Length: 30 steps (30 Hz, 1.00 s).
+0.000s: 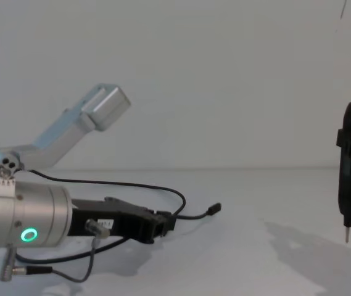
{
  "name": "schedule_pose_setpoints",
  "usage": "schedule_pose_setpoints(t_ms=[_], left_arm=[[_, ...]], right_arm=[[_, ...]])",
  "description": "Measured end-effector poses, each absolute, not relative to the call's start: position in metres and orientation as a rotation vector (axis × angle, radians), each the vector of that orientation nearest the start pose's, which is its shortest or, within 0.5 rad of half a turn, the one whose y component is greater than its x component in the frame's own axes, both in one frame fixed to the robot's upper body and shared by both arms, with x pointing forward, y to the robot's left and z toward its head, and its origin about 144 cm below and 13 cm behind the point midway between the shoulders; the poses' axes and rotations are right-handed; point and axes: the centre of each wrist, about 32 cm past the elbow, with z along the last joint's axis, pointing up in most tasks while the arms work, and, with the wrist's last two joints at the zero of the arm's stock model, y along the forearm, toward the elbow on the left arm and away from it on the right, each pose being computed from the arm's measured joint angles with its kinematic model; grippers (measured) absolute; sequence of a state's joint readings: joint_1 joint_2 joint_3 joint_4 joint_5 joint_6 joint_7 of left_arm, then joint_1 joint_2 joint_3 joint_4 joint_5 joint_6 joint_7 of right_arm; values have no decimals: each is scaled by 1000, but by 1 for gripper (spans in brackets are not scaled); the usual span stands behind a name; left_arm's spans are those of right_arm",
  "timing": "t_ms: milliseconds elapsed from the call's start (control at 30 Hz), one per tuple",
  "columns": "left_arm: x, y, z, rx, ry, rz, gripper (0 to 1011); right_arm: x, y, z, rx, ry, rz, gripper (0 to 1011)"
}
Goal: Pick up the data cable with the one hand.
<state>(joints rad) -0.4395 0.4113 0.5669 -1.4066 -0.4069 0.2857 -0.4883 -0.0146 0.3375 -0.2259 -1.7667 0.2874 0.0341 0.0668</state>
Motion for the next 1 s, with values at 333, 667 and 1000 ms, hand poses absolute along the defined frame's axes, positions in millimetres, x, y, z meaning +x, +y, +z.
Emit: schedule_pose_setpoints(t_ms=[333, 667, 1000], left_arm=[[535, 214, 1211, 266, 61, 641, 41], [526, 219, 1218, 245, 64, 586, 41], [519, 223, 1224, 230, 63, 544, 41]], right_arm=[[443, -237, 1189, 26, -75, -1229, 279], [443, -237, 1189, 26, -75, -1229, 279], [444, -235, 1191, 33, -65, -1229, 279]])
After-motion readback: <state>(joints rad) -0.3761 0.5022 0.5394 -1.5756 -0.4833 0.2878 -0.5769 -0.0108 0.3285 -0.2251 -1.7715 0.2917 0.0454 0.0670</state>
